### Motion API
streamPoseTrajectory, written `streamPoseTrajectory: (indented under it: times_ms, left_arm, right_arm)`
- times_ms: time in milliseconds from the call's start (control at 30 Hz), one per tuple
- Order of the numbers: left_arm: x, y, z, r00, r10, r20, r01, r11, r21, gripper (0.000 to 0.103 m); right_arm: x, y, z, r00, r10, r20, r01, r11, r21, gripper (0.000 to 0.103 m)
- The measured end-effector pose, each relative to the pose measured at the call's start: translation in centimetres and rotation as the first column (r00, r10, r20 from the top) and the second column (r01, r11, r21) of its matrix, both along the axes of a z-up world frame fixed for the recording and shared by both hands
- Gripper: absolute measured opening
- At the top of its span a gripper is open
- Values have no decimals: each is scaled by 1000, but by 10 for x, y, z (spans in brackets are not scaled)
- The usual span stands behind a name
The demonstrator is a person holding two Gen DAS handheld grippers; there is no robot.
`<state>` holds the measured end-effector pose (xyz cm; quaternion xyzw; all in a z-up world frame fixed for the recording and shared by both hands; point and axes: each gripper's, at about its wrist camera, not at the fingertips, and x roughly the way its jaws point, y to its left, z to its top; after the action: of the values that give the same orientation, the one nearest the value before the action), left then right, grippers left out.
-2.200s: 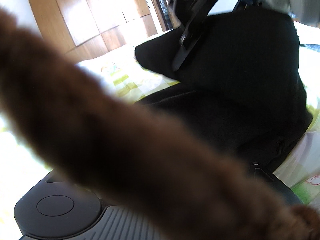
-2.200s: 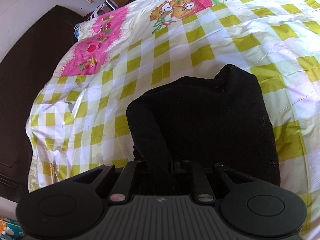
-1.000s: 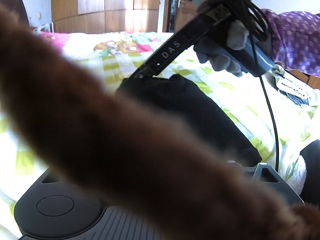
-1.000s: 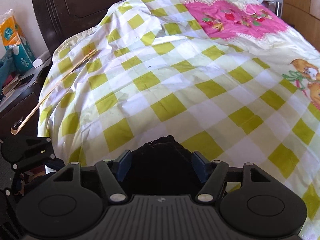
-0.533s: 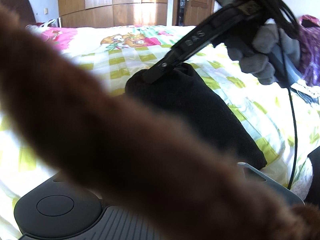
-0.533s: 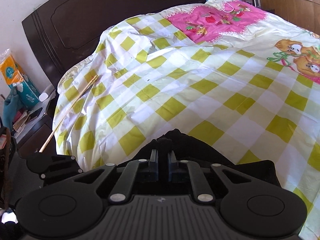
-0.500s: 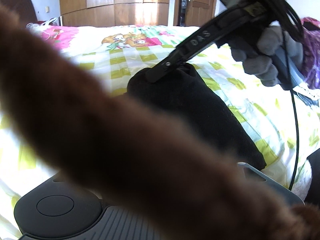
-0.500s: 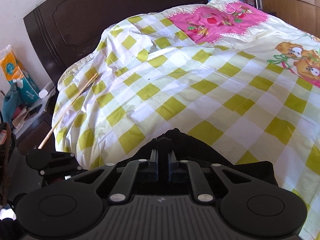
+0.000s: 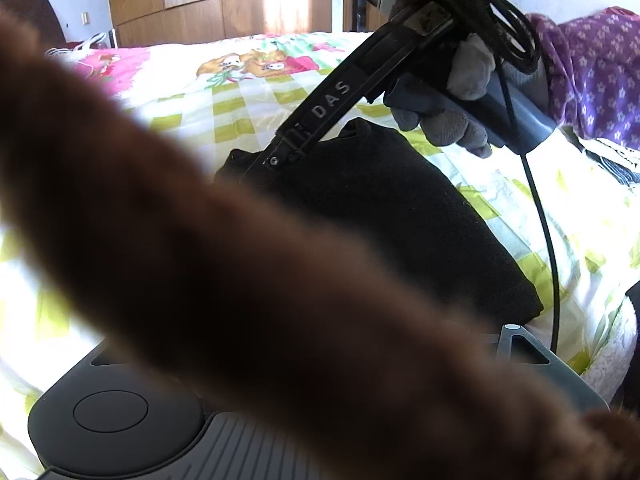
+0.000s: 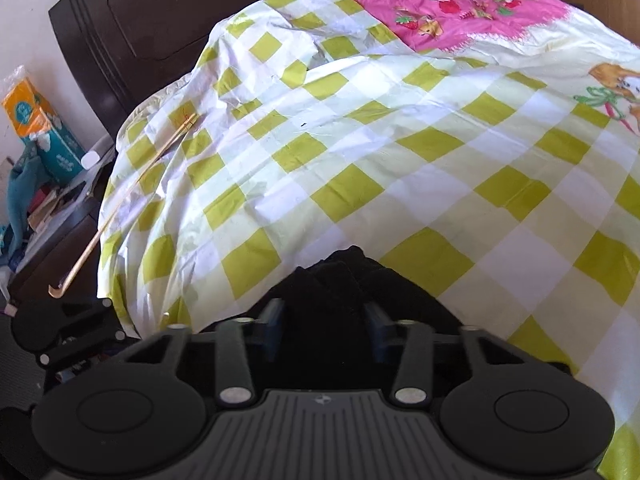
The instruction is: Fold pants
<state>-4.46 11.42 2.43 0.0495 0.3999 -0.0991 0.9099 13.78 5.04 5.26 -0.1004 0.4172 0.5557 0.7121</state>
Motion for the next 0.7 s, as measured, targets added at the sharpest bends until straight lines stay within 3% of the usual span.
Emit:
streamPoseTrajectory:
  times_ms: [67, 300, 533, 600, 700]
  left_arm:
    - [-1, -2, 1, 1000, 9, 10, -9, 1000, 15, 71]
    - [-6, -7, 17, 998, 23, 66, -26, 999, 46, 19]
    - [-9, 8, 58, 981, 38, 190, -38, 999, -4, 16]
    - [-9, 14, 63, 975, 59, 213, -57, 998, -14, 16]
    - [-5, 26, 50, 974, 111, 195, -109, 994, -20, 16]
  right_arm:
    - [-12, -8, 9, 999, -5, 47, 5, 1000, -3, 24]
    - [-35, -55, 54, 986, -148, 74, 140, 985, 104, 23]
    - [-28, -53, 89, 965, -250, 81, 232, 954, 187, 23]
    - [-22, -36, 82, 965, -256, 64, 241, 954, 176, 23]
    - [-8, -7, 48, 954, -295, 47, 286, 949, 133, 23]
